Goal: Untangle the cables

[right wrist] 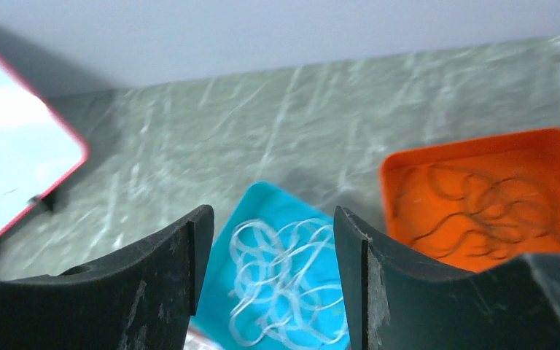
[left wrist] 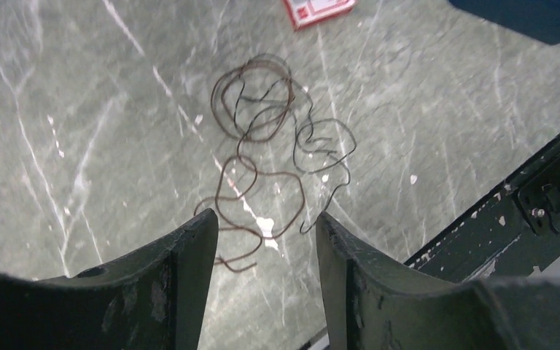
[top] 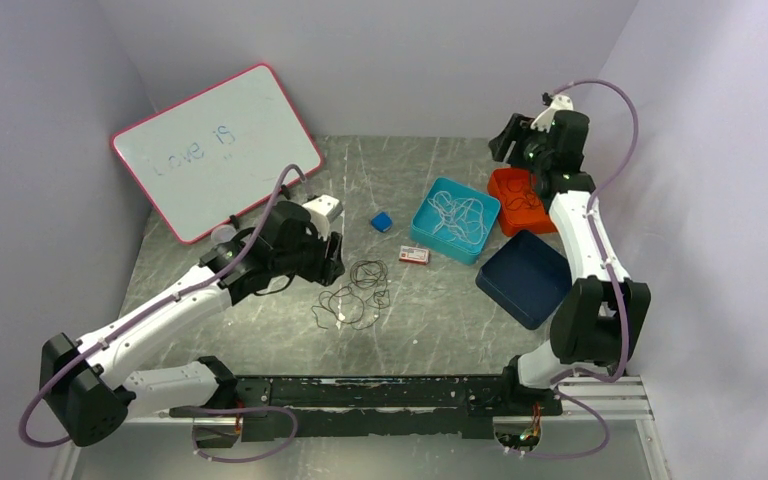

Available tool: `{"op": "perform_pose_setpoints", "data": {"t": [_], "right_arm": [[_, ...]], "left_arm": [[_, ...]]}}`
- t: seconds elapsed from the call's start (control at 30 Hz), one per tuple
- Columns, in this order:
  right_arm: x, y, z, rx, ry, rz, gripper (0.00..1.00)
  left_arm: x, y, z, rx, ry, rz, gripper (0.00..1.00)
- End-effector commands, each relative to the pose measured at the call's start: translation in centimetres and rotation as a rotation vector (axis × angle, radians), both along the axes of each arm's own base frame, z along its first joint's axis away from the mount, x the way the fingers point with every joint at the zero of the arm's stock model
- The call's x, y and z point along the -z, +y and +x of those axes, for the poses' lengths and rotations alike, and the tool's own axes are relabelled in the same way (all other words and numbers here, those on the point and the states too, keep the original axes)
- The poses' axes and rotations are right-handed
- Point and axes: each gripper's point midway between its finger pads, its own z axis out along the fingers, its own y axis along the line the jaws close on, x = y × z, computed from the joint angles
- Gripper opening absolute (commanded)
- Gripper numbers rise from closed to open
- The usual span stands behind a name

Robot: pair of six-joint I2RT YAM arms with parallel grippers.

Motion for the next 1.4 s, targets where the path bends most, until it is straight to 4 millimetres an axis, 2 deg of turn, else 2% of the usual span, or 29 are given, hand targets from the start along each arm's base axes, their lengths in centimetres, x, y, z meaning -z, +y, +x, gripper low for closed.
{"op": "perform_pose_setpoints", "data": {"t": [0.0, 0.27, 0.43, 0.57, 0.67, 0.83, 0.93, 1.17, 1.37], "right_arm": [[1.9, 6.1, -3.3, -0.153, 0.118, 0.231, 0.65], [5.5, 14.6, -9.7, -0.182, 0.151, 0.114, 0.65], [8.5, 17.8, -14.2, -0.226, 0.21, 0.094, 0.65], [10.1, 19.9, -16.7, -0.27, 0.243, 0.085, 0.65], [10.6, 20.7, -17.6, -0.281, 0.251, 0.091, 0.65], [10.5, 21.1, -17.7, -0.287, 0.247, 0.085, 0.65], [10.4, 20.8, -17.6, -0.275, 0.241, 0.062, 0.65], [10.4, 20.1, -17.8, -0.251, 0.228, 0.061, 0.65], [10.5, 20.1, -18.0, -0.256, 0.232, 0.063, 0.65]], "left_arm": [[1.2, 2.1, -0.8, -0.16, 0.125, 0.035, 0.57], [5.8, 4.2, -3.4, -0.342, 0.287, 0.007, 0.59], [7.5, 4.7, -3.9, -0.414, 0.32, -0.042, 0.59], [8.7, 4.6, -4.0, -0.467, 0.338, -0.098, 0.59], [9.2, 4.6, -3.7, -0.523, 0.341, -0.154, 0.6], [9.0, 3.4, -2.5, -0.564, 0.336, -0.267, 0.61], [9.6, 2.9, -2.2, -0.594, 0.364, -0.277, 0.61], [11.3, 1.7, -2.9, -0.606, 0.413, -0.287, 0.58], [12.6, 1.7, -2.7, -0.63, 0.426, -0.243, 0.57]]}}
